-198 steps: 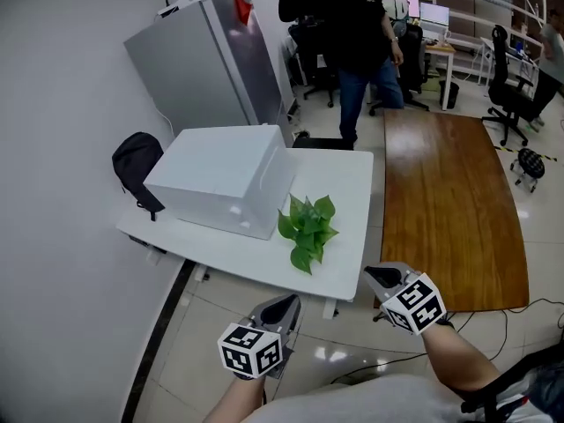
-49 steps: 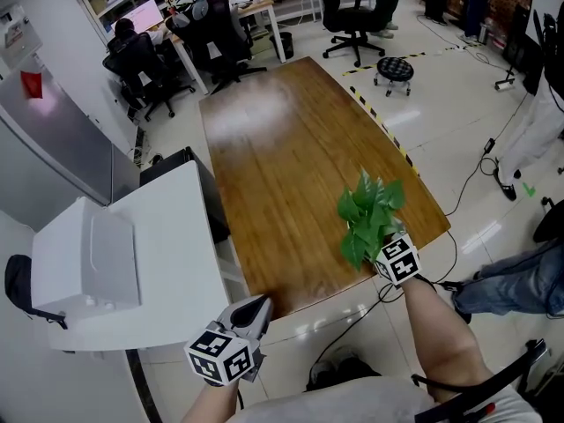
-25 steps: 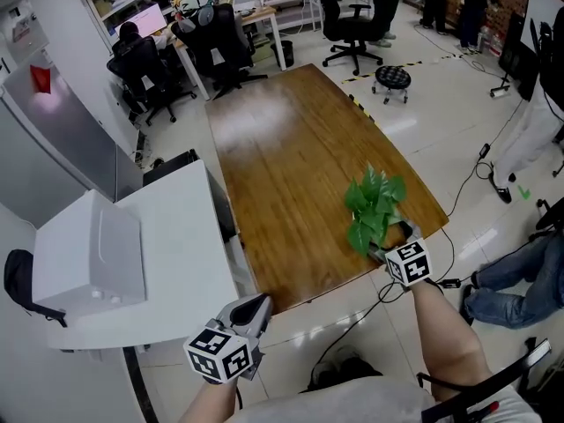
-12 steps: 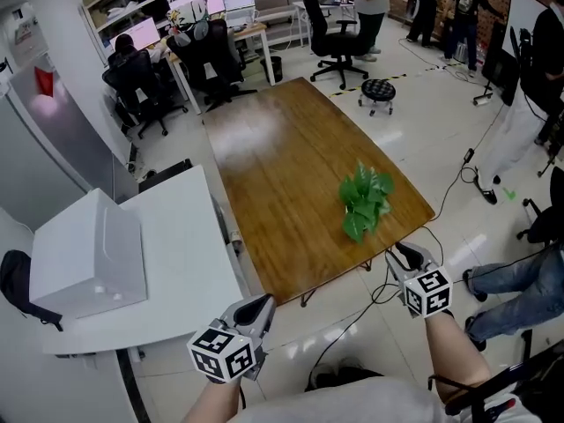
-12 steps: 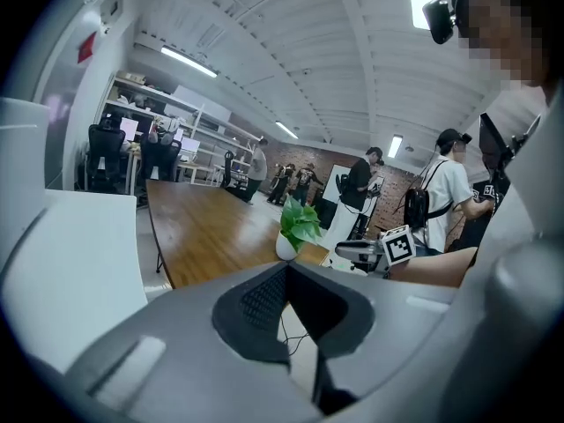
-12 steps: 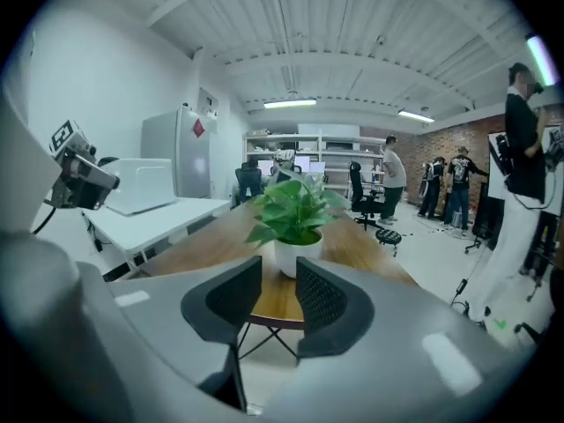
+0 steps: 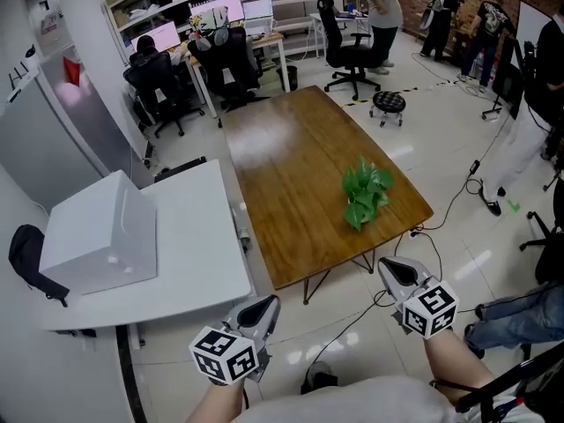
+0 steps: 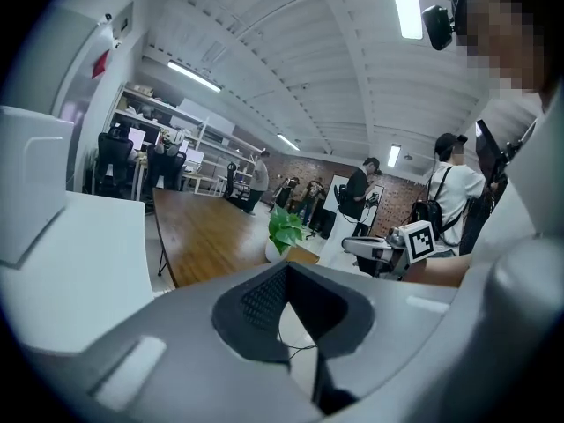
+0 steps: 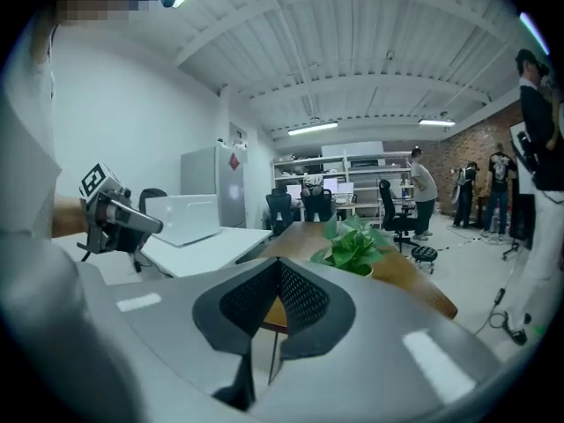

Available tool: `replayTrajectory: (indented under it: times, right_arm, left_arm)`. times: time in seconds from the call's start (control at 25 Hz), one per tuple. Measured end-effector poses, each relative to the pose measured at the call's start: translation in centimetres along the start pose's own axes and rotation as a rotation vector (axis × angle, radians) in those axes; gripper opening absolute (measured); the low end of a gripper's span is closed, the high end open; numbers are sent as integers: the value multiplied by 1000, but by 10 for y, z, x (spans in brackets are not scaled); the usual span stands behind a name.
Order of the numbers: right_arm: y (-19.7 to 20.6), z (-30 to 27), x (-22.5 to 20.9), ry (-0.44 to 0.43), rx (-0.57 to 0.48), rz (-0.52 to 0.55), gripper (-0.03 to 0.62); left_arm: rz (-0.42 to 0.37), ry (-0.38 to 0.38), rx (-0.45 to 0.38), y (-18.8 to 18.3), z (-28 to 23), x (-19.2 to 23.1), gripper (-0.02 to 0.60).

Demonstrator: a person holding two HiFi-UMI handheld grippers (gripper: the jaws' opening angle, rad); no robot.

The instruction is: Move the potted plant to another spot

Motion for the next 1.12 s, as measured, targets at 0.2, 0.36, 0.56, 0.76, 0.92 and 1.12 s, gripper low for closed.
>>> replayTrajectory:
  times: [0.2,0.36,0.56,0.76,0.92,1.12]
  right_arm:
    - [-11,61,47,-119,-28,-92,3]
    - [-15,131,82,-209,-28,-109,3]
    - [-19,221,109,-272,-16,-176,3]
    - [-28,286,133,-275,33,-194,3]
    - [-44,309,162,-308,57,-199,3]
    - [-57,312,189,-318,54,-194,3]
  left_arm:
    - [-11,0,-18,18,30,-70,-3]
    - [-25,9,-35,41,57,-145,-3]
    - [-56,24,-62,70,87,-239,-3]
    - [-53,29,-81,78,121,-302,-3]
    - [-68,36,-92,63,147,-330,-3]
    - [-85,38,-98,51,171,-335,-3]
Point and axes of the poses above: the fingertips, and each gripper's own axes: z backward along the fingers, x to its left, y out of its underside, the point moved 2 cm from there along z, backward along the fingers, and after that the axes turned 14 degrees about -x, right-handed, at the moved point
